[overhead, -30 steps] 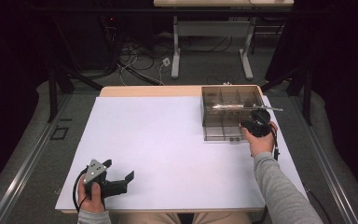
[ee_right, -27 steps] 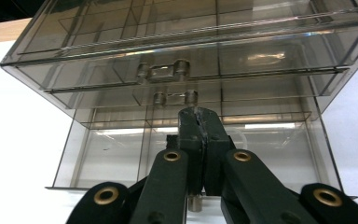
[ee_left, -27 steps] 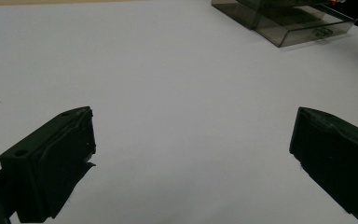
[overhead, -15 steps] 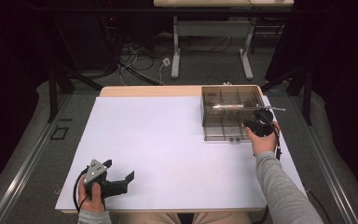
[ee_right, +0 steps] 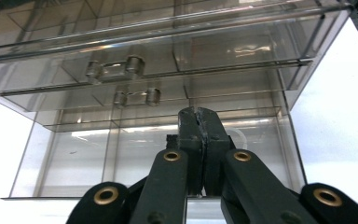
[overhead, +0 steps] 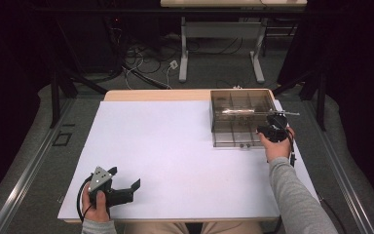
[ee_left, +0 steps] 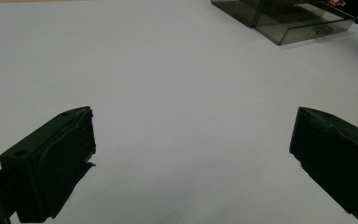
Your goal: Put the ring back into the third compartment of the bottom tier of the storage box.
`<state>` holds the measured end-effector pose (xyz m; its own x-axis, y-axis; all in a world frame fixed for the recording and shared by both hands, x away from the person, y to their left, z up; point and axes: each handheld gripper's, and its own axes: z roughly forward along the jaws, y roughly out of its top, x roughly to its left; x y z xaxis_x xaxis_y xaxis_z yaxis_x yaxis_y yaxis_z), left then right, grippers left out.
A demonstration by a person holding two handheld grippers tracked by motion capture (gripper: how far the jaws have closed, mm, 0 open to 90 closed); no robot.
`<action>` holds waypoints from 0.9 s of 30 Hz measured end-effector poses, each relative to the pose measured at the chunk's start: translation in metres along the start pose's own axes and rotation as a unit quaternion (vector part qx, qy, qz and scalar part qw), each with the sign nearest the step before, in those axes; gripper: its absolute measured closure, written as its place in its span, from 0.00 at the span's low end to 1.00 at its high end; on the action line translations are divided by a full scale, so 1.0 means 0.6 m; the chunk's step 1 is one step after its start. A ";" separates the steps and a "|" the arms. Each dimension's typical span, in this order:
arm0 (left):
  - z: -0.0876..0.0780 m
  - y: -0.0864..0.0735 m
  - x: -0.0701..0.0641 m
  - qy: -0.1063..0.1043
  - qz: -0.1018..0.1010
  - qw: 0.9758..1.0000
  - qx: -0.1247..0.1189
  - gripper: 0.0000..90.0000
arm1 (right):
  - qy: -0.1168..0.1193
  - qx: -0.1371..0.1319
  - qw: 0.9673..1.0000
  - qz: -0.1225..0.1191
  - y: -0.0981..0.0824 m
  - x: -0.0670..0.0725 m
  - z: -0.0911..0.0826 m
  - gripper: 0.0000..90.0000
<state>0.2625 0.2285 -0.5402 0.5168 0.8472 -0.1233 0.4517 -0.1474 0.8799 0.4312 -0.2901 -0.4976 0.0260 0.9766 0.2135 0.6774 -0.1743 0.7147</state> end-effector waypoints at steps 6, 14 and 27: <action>0.000 0.000 0.000 0.000 0.000 1.000 0.000 0.01 | -0.011 0.003 1.000 0.003 -0.001 -0.006 0.005 1.00; 0.000 -0.001 0.001 0.000 -0.004 1.000 0.000 0.01 | -0.016 0.012 1.000 0.006 -0.002 -0.009 0.012 1.00; -0.001 -0.001 0.001 0.002 -0.001 1.000 0.001 0.01 | -0.023 0.020 1.000 0.004 -0.004 -0.006 0.021 1.00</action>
<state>0.2623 0.2295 -0.5409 0.5125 0.8497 -0.1239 0.4544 -0.1459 0.8788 0.4388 -0.2917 -0.5085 0.0660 0.9800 0.1875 0.7063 -0.1786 0.6850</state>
